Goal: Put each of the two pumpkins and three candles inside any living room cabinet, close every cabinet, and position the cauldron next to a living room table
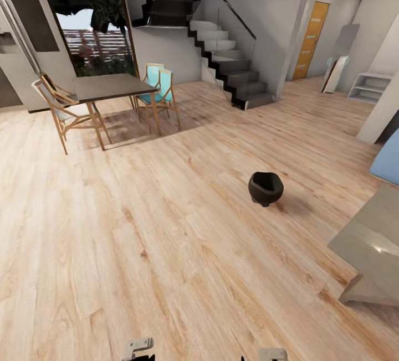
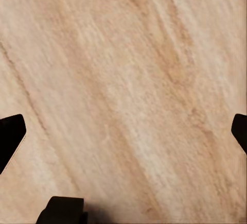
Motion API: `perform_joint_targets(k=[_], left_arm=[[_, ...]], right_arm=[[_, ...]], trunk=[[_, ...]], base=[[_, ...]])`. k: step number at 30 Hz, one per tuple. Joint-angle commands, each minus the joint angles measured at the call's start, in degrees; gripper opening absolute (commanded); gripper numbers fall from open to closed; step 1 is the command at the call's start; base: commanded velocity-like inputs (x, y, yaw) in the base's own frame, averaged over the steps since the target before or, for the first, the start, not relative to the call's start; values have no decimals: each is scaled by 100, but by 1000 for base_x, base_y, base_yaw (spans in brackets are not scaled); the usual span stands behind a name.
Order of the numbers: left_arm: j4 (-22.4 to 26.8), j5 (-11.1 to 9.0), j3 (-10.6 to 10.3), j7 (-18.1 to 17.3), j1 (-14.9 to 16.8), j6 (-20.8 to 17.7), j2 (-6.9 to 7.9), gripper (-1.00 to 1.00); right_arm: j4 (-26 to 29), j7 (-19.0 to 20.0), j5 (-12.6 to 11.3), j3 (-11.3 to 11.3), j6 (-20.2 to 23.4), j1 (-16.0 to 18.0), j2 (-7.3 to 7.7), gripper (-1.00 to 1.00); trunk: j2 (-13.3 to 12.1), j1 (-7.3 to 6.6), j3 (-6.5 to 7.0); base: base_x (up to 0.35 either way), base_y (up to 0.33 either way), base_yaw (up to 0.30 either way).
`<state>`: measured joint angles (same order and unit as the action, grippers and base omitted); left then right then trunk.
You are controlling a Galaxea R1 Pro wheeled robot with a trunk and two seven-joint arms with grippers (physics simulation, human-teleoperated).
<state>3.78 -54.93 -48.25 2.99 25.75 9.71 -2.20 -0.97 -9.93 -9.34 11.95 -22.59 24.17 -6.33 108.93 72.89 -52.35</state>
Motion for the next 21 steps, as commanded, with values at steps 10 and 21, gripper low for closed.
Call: perform_joint_targets(k=[10,21], left_arm=[[0,0,0,0,0,2,0,100],[0,0,0,0,0,1,0,100]], right_arm=[[0,0,2,0,0,0,0,100],[0,0,0,0,0,-9,0,100]], trunk=[[0,0,16],[0,0,32]], base=[[322,0,-27],[322,0,-34]])
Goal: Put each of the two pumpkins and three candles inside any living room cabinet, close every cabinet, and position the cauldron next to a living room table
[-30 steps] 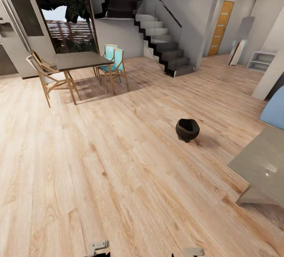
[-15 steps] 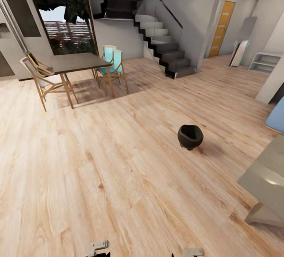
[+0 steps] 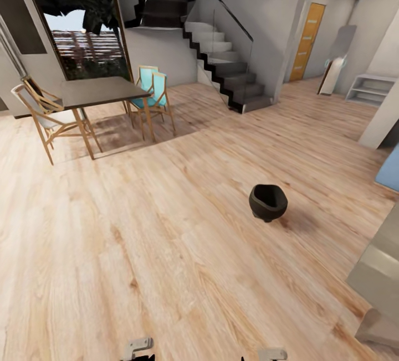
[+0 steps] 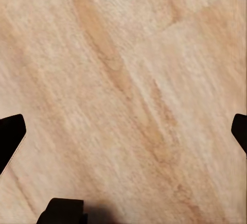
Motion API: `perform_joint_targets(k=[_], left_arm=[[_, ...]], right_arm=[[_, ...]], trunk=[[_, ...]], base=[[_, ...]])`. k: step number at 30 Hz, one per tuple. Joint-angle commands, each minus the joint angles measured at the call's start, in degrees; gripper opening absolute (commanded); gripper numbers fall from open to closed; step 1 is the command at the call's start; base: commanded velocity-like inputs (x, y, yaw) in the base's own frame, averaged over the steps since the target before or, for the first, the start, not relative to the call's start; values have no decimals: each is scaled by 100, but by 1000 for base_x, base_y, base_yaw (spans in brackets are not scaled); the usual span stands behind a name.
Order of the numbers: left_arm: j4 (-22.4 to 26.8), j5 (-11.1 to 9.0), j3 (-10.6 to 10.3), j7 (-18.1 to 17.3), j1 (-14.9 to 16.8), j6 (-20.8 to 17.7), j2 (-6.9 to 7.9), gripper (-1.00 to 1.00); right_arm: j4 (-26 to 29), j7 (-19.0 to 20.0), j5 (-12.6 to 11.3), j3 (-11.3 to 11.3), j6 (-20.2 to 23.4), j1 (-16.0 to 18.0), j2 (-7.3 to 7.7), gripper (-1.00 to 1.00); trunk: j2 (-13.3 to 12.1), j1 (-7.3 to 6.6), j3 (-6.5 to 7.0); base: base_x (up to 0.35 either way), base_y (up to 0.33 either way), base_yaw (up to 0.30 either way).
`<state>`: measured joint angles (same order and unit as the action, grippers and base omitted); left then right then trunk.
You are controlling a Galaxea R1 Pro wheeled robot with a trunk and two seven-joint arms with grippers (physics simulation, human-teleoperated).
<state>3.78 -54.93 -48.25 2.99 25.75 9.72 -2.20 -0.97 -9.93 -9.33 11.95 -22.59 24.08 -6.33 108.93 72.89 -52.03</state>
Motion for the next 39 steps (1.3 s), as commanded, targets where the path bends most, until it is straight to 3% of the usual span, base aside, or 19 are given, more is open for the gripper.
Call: perform_joint_targets(k=[1,25,39], left_arm=[[0,0,0,0,0,-1,0,100],[0,0,0,0,0,1,0,100],[0,-8,0,0,0,0,0,100]], right_arm=[[0,0,-1,0,0,0,0,100],[0,0,2,0,0,0,0,100],[0,0,0,0,0,0,0,100]], trunk=[[0,0,0],[0,0,0],[0,0,0]], base=[[322,0,-1],[322,1,0],[322,92,0]])
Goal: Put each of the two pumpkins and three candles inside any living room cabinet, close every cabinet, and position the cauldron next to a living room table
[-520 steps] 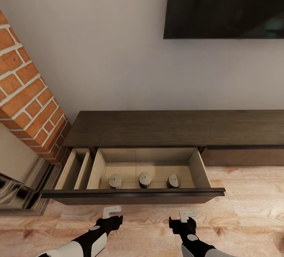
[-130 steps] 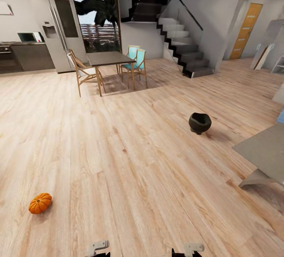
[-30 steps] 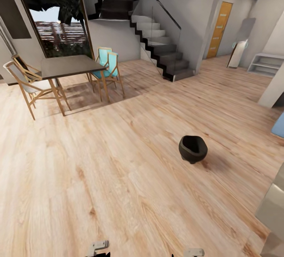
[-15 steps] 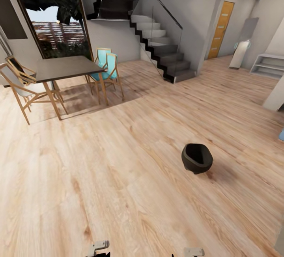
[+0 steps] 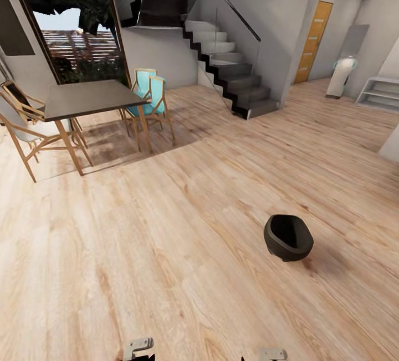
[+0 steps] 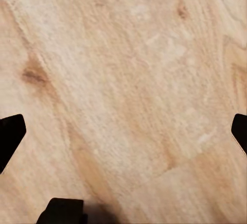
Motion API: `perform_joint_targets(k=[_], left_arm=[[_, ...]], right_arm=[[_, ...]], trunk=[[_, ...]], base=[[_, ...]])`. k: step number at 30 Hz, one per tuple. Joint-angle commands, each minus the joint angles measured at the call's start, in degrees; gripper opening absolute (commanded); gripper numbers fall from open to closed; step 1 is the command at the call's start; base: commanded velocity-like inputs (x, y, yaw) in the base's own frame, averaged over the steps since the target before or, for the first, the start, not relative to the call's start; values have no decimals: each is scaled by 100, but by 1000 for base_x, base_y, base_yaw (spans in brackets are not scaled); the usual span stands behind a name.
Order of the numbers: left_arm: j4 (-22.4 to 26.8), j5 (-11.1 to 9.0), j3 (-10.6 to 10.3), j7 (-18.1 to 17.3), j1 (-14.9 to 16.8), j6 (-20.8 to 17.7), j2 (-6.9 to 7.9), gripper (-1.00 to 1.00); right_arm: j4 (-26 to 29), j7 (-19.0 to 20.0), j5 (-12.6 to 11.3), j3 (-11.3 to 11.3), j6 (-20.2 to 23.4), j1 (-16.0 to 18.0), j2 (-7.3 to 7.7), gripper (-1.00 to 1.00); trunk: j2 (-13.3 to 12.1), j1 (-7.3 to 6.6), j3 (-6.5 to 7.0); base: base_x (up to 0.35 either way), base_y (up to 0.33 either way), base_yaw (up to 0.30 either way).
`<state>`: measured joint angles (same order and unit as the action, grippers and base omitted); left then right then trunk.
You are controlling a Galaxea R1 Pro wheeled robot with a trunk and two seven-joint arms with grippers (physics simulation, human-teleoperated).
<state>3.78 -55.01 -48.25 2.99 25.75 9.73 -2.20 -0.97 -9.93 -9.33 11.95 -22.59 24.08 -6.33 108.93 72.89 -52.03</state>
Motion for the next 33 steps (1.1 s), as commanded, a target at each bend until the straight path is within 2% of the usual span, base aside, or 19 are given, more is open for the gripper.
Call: perform_joint_targets(k=[1,26,33], left_arm=[[0,1,0,0,0,-3,0,100],[0,-1,0,0,0,-5,1,100],[0,-1,0,0,0,-3,0,100]], right_arm=[[0,0,1,0,0,0,0,100],[0,0,1,0,0,0,0,100],[0,0,-2,0,0,0,0,100]], trunk=[[0,0,0],[0,0,0],[0,0,0]], base=[[322,119,0],[297,208,-1],[283,233,-182]])
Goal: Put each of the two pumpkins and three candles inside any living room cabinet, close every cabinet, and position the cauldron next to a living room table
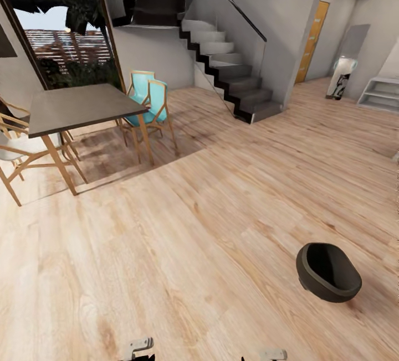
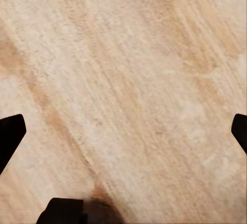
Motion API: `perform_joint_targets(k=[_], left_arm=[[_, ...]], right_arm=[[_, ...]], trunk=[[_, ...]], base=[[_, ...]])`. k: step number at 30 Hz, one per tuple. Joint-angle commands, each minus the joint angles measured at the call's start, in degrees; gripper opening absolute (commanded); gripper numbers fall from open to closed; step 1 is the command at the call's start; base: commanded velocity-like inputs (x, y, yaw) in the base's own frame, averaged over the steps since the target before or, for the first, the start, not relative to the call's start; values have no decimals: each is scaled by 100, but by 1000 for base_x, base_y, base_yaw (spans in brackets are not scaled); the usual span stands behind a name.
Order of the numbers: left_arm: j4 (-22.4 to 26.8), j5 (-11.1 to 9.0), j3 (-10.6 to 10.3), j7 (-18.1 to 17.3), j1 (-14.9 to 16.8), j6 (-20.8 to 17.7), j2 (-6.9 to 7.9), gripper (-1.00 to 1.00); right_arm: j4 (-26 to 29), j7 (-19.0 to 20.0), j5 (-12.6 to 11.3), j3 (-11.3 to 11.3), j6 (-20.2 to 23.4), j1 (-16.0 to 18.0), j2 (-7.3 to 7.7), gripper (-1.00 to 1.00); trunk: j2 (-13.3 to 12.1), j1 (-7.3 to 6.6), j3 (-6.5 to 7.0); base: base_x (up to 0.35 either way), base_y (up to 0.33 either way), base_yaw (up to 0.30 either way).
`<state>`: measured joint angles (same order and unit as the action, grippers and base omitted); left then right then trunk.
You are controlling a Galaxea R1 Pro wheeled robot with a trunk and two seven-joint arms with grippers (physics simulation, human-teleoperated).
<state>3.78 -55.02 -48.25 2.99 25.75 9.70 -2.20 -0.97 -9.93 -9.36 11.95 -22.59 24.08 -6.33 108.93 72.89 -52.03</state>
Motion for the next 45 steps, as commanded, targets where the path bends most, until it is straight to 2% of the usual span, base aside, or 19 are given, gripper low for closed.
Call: perform_joint_targets(k=[1,21,39,45], left_arm=[[0,0,0,0,0,-1,0,100],[0,0,0,0,0,0,0,100],[0,-29,8,0,0,6,8,100],[0,-34,3,0,0,6,2,100]], right_arm=[[0,0,-1,0,0,0,0,100],[-2,0,-5,0,0,0,9,100],[-9,0,-5,0,0,0,16,100],[-7,0,-9,0,0,0,22,100]], trunk=[[0,0,0],[0,0,37],[0,0,81],[0,0,98]], base=[[283,233,-249],[268,209,-287],[17,8,-290],[0,197,-290]])
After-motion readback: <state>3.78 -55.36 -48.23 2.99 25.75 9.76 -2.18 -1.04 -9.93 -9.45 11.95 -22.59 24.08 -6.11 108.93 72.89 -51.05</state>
